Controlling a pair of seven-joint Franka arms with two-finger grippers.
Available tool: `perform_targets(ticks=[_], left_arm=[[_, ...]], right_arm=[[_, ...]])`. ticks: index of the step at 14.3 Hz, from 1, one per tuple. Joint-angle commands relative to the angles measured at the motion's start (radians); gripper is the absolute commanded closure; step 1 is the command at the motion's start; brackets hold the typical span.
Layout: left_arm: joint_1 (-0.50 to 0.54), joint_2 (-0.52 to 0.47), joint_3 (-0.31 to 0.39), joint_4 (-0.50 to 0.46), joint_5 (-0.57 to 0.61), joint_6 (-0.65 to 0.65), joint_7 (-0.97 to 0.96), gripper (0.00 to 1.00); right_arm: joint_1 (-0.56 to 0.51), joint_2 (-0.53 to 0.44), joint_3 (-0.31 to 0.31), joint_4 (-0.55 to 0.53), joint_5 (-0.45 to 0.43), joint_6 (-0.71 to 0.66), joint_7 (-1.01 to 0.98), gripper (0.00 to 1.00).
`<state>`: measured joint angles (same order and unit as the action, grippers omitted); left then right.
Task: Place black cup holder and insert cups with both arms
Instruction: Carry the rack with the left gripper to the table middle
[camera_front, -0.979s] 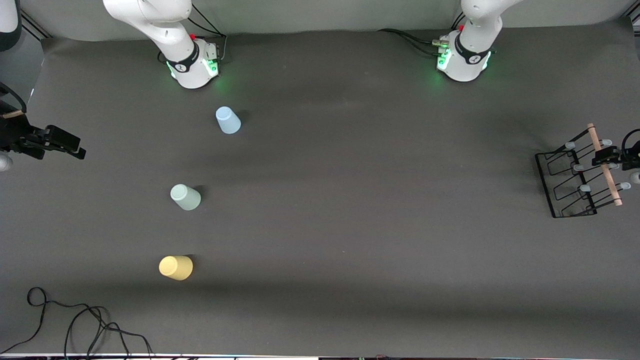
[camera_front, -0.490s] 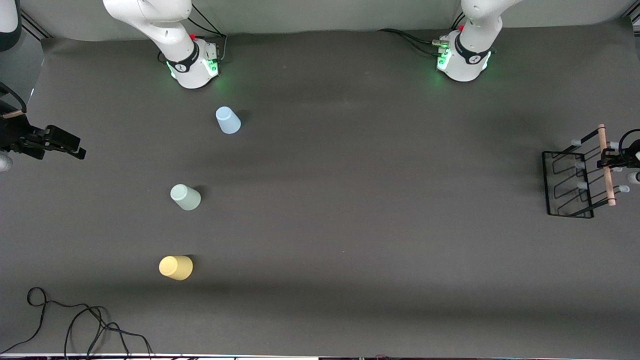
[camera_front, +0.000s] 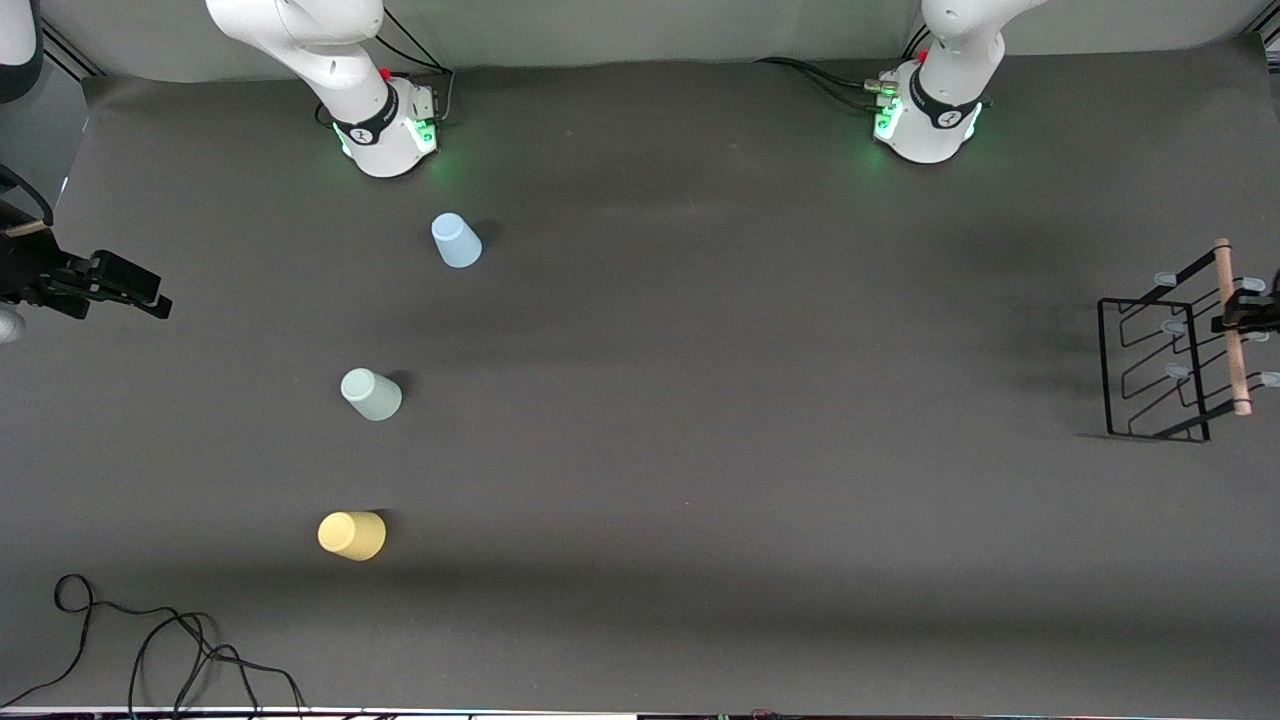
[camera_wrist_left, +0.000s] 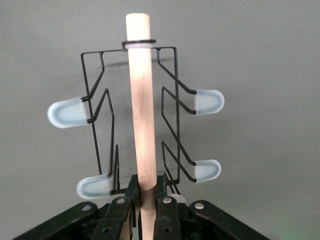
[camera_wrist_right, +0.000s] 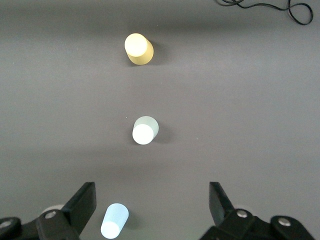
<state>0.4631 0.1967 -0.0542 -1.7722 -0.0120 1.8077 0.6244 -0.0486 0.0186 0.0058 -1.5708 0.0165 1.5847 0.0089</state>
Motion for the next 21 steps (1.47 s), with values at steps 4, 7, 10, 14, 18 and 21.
perform_targets(ticks=[4,7,10,14,18,21], left_arm=[[-0.298,-0.010,0.007,0.235,-0.014,-0.208,-0.367,1.00],[-0.472,-0.002,0.007,0.269,-0.023,-0.212,-0.616,1.00],[-0.656,0.026,-0.003,0.280,-0.026,-0.197,-0.890,1.00],[-0.851,0.165,-0.050,0.400,-0.034,-0.189,-1.200,1.00],[-0.958,0.303,-0.147,0.504,-0.032,-0.086,-1.386,1.00],[-1.063,0.374,-0.148,0.504,-0.031,0.056,-1.478,1.00]], right_arm=[[-0.008,0.003,0.008,0.015,-0.009,-0.011,0.014,0.00],[-0.010,0.003,0.000,0.014,-0.009,-0.012,0.009,0.00],[-0.008,0.001,-0.004,0.011,-0.009,-0.015,0.013,0.00],[0.004,-0.017,-0.004,-0.026,-0.006,-0.022,0.026,0.00],[0.062,-0.146,-0.004,-0.243,-0.004,0.042,0.025,0.00],[0.089,-0.255,-0.004,-0.406,-0.004,0.116,0.025,0.00]])
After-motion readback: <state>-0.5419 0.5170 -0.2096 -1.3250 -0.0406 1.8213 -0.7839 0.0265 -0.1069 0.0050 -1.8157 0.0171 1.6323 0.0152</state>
